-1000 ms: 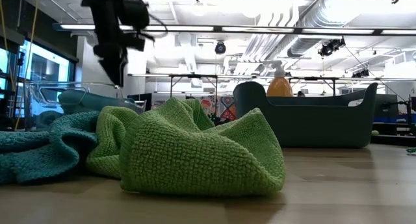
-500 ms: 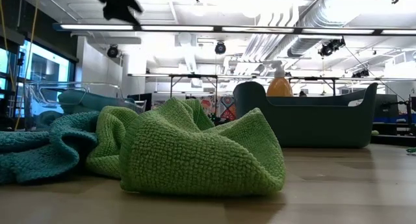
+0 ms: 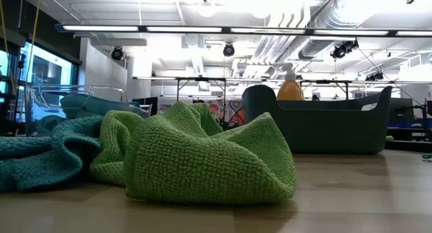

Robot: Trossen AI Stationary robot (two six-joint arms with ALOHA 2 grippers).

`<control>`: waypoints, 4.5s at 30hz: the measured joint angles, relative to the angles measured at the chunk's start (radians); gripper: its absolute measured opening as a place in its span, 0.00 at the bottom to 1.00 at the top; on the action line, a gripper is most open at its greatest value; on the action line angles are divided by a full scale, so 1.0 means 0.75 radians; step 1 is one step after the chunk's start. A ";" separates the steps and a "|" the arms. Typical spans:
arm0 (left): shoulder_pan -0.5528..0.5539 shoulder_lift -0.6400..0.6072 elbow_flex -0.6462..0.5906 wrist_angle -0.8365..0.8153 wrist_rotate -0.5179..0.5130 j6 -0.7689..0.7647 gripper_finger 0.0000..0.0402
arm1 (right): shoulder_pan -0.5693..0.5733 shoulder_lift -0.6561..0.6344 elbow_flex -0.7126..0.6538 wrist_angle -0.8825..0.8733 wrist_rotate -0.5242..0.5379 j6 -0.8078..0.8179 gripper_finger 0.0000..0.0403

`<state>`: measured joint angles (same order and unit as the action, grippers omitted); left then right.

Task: Sort microfiber towel by color & place in baskets
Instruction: Put the blue microfiber towel into the transparent bin

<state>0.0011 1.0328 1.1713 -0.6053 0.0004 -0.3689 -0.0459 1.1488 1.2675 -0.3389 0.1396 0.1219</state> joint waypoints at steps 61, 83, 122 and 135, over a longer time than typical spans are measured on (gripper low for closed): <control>-0.542 0.231 -0.086 -0.342 -0.092 -0.599 0.00 | -0.001 0.001 0.000 -0.200 -0.047 -0.174 0.63; 0.110 -0.188 0.200 -0.657 -0.538 0.369 0.00 | -0.001 0.037 0.000 0.150 0.137 0.028 0.63; 0.557 0.018 -0.261 -0.607 -0.198 0.855 0.00 | -0.001 0.066 -0.001 0.251 0.118 0.071 0.63; 0.558 0.108 -0.604 -0.300 -0.038 0.842 0.00 | -0.001 0.065 -0.001 0.190 0.117 0.046 0.63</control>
<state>0.4198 1.1136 0.7186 -0.8303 -0.0279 0.2628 -0.0463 1.1976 1.2671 -0.1966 0.2276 0.1564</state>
